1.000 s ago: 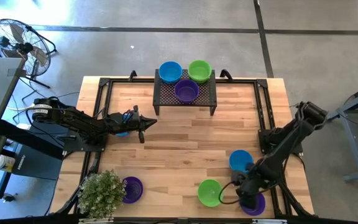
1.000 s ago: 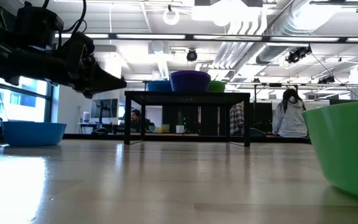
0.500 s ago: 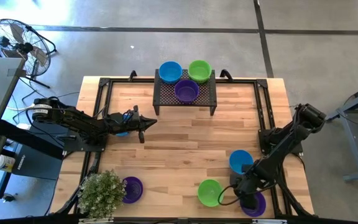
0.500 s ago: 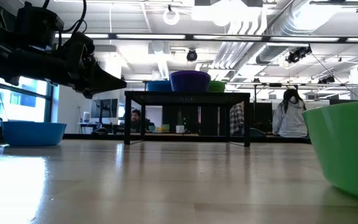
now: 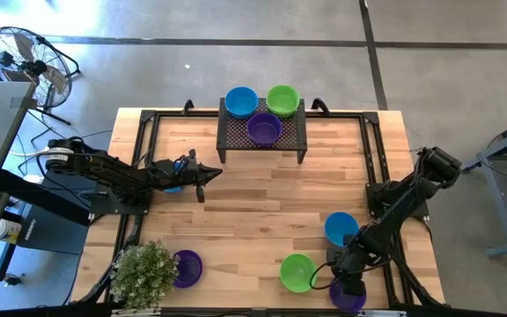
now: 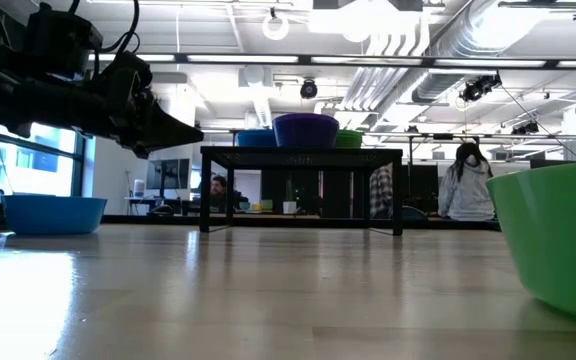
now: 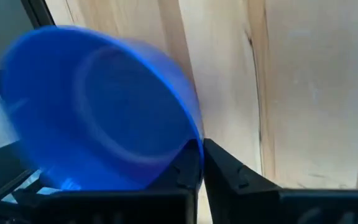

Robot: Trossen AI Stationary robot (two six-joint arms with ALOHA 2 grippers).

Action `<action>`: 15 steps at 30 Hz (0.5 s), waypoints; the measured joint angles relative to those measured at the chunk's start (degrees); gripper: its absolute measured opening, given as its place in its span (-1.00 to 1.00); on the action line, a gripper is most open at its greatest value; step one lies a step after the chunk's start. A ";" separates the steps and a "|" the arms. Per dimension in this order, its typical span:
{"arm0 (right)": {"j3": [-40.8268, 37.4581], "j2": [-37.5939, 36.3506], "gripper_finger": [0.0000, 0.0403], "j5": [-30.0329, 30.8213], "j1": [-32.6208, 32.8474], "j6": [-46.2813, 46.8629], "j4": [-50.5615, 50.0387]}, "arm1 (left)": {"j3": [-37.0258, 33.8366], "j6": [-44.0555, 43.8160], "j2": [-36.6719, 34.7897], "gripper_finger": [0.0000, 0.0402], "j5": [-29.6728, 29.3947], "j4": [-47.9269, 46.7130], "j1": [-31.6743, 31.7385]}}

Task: Pick & Place Mini bowls
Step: Stack the right violet bowl on the violet bowl on the shelf

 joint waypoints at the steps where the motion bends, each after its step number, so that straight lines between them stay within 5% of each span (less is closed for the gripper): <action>1: 0.00 0.00 -0.94 0.02 0.00 0.43 -0.02 | 0.00 0.00 0.00 -1.00 0.00 0.00 0.00; 9: 2.10 -5.06 -0.98 0.21 -0.89 5.32 -3.20 | 0.00 -0.02 0.00 -1.00 0.00 -0.02 0.00; 15: 3.51 -14.61 -0.98 6.58 -8.65 6.55 -3.91 | 0.00 -0.44 0.00 -1.00 -0.01 0.02 0.00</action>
